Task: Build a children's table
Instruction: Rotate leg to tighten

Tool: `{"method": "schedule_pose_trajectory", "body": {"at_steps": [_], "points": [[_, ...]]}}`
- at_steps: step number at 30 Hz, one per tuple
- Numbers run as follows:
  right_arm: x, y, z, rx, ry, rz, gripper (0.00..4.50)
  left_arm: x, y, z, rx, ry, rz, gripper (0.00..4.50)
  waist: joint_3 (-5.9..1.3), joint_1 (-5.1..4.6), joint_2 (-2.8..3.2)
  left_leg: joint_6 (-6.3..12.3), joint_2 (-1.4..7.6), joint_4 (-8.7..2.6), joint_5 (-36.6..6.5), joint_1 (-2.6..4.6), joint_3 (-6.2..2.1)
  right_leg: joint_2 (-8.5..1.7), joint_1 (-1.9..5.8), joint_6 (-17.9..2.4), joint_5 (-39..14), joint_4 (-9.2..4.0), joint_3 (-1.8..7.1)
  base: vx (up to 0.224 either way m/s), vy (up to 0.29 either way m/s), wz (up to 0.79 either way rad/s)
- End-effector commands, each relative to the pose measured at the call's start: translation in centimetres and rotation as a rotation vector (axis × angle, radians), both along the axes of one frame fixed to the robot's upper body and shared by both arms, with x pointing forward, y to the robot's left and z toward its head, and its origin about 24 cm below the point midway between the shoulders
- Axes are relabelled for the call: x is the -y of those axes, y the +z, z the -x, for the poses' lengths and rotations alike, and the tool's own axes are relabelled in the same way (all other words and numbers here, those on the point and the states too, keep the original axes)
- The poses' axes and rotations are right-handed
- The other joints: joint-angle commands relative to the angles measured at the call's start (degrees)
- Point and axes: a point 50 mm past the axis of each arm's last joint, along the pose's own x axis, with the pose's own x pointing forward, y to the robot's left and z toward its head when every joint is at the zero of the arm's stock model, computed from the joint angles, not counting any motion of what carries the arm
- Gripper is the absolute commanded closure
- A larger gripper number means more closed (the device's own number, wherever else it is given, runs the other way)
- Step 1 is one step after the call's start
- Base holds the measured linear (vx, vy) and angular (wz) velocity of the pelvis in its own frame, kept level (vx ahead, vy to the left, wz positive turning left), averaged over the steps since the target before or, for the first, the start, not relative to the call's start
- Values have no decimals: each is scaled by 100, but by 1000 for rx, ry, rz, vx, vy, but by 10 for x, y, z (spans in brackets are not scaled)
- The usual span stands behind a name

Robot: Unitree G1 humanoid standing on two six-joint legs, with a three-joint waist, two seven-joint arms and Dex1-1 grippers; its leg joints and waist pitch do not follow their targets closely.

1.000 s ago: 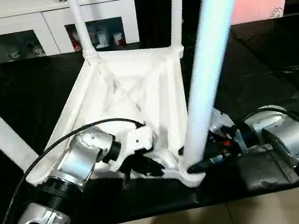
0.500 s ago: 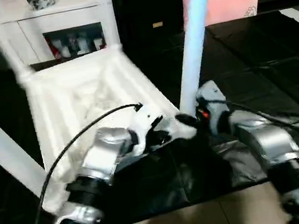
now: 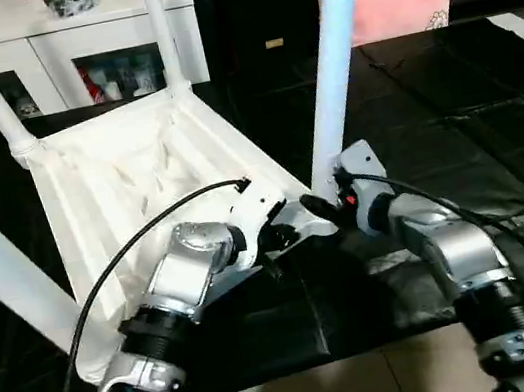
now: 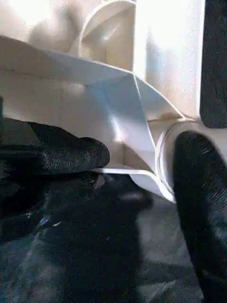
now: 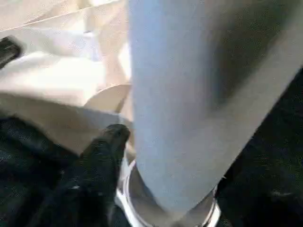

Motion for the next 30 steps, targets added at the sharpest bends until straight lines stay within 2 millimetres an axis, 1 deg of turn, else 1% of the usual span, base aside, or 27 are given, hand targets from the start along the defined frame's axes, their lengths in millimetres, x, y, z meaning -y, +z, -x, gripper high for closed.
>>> {"method": "schedule_pose_trajectory", "body": {"at_steps": [1, 2, 3, 5, 6, 7, 9, 10, 11, 12, 13, 14, 15, 16, 18, 19, 21, 22, 23, 24, 25, 27, 29, 30], "points": [[-26, -12, 17, -75, 214, -48, 122, 12, 15, 5, 48, -136, 61, 450, -390, 56, -22, 431, 135, -376, -733, -45, -55, -408, 389, -515, -1842, -482, 373, 0, 0, 0], [-20, -10, 16, -64, 225, -50, 110, 7, 14, 5, 34, -145, 55, 450, -388, 57, 0, 442, 140, -376, -749, -44, -53, -409, 381, -558, -1817, -480, 378, 0, 0, 0], [-11, -5, 16, -40, 262, -58, 110, -1, 13, 6, 23, -161, 43, 450, -390, 71, 25, 436, 155, -379, -761, -33, -57, -413, 378, -618, -1755, -467, 376, 0, 0, 0], [-6, -2, 17, -27, 293, -63, 84, -5, 13, 7, 15, -176, 35, 450, -386, 89, 13, 457, 158, -375, -794, -31, -45, -400, 369, -687, -1692, -465, 380, 0, 0, 0], [-1, 0, 17, -21, 323, -68, 65, -9, 12, 8, 11, -197, 26, 450, -386, 123, 17, 447, 163, -379, -795, -24, -50, -405, 374, -707, -1704, -463, 378, 0, 0, 0], [1, 2, 18, -17, 337, -69, 65, -11, 13, 8, 9, -205, 23, 450, -383, 130, 16, 445, 163, -379, -815, -28, -48, -408, 373, -708, -1726, -462, 382, 0, 0, 0], [12, 8, 19, -20, 399, -73, 50, -19, 14, 9, 0, -242, 4, 450, -389, 164, 10, 443, 171, -376, -816, -17, -47, -412, 375, -735, -1687, -452, 388, 0, 0, 0], [16, 9, 18, -25, 419, -67, 50, -22, 14, 9, -6, -255, -3, 450, -390, 168, 15, 449, 175, -379, -789, -26, -52, -412, 381, -745, -1654, -441, 390, 0, 0, 0], [23, 12, 19, -26, 475, -42, 43, -28, 16, 9, -11, -286, -16, 450, -392, 178, -3, 463, 181, -381, -759, -24, -48, -404, 382, -756, -1608, -431, 392, 0, 0, 0], [24, 13, 19, -25, 491, -33, 31, -30, 16, 9, -11, -295, -19, 450, -399, 209, -1, 473, 184, -373, -751, -17, -47, -417, 381, -783, -1593, -424, 392, 0, 0, 0], [24, 13, 19, -25, 492, -33, 12, -30, 16, 9, -11, -296, -19, 450, -398, 216, 1, 479, 186, -369, -738, -27, -44, -415, 380, -800, -1554, -412, 396, 0, 0, 0], [27, 13, 19, -29, 512, -20, 6, -32, 16, 9, -16, -308, -26, 450, -392, 230, 0, 473, 186, -370, -711, -29, -43, -415, 379, -814, -1534, -410, 397, 0, 0, 0], [28, 14, 20, -34, 540, -12, 6, -34, 17, 10, -19, -327, -34, 450, -389, 234, -15, 466, 183, -370, -712, -26, -36, -412, 375, -812, -1567, -415, 398, 0, 0, 0], [28, 14, 20, -34, 540, -12, 6, -34, 17, 10, -19, -327, -34, 450, -392, 246, -11, 463, 178, -368, -729, -24, -40, -416, 378, -816, -1611, -413, 389, 0, 0, 0], [31, 16, 25, -61, 638, 7, 6, -39, 18, 13, -28, -394, -48, 450, -388, 258, -33, 450, 188, -373, -727, -24, -38, -418, 373, -777, -1722, -425, 392, 0, 0, 0], [32, 17, 26, -72, 679, 7, 6, -40, 18, 15, -30, -426, -53, 450, -389, 270, -33, 457, 186, -372, -743, -16, -41, -413, 371, -773, -1749, -423, 389, 0, 0, 0], [32, 20, 28, -96, 737, -16, 6, -43, 19, 19, -41, -493, -62, 450, -391, 291, -44, 511, 197, -370, -749, -26, -39, -411, 377, -760, -1738, -409, 392, 0, 0, 0], [32, 21, 28, -105, 751, -24, 6, -43, 19, 21, -45, -518, -67, 450, -394, 297, -44, 517, 199, -369, -742, -28, -40, -414, 376, -766, -1730, -404, 394, 0, 0, 0], [32, 21, 28, -111, 761, -30, 6, -44, 19, 23, -49, -540, -71, 450, -382, 298, -46, 507, 208, -372, -740, -23, -35, -420, 359, -774, -1754, -409, 398, 0, 0, 0], [32, 21, 27, -113, 765, -33, 6, -44, 19, 24, -53, -560, -75, 450, -384, 309, -37, 493, 206, -369, -741, -18, -39, -421, 355, -780, -1773, -408, 395, 0, 0, 0], [32, 21, 27, -118, 769, -36, 32, -44, 19, 25, -57, -579, -79, 450, -389, 329, -46, 476, 212, -370, -702, -10, -34, -425, 349, -795, -1766, -408, 401, 0, 0, 0], [31, 20, 26, -120, 776, -38, 39, -43, 19, 27, -59, -605, -88, 450, -399, 394, -42, 425, 227, -370, -664, 18, -28, -429, 333, -850, -1694, -390, 414, 0, 0, 0], [30, 19, 26, -125, 787, -43, 53, -43, 20, 27, -60, -627, -97, 450, -401, 429, -46, 416, 228, -369, -634, 11, -25, -430, 337, -891, -1586, -368, 420, 0, 0, 0], [30, 19, 26, -125, 787, -43, 80, -43, 20, 27, -60, -627, -97, 450, -398, 429, -49, 410, 227, -373, -634, 7, -28, -428, 338, -891, -1579, -362, 417, 0, 0, 0]]}}
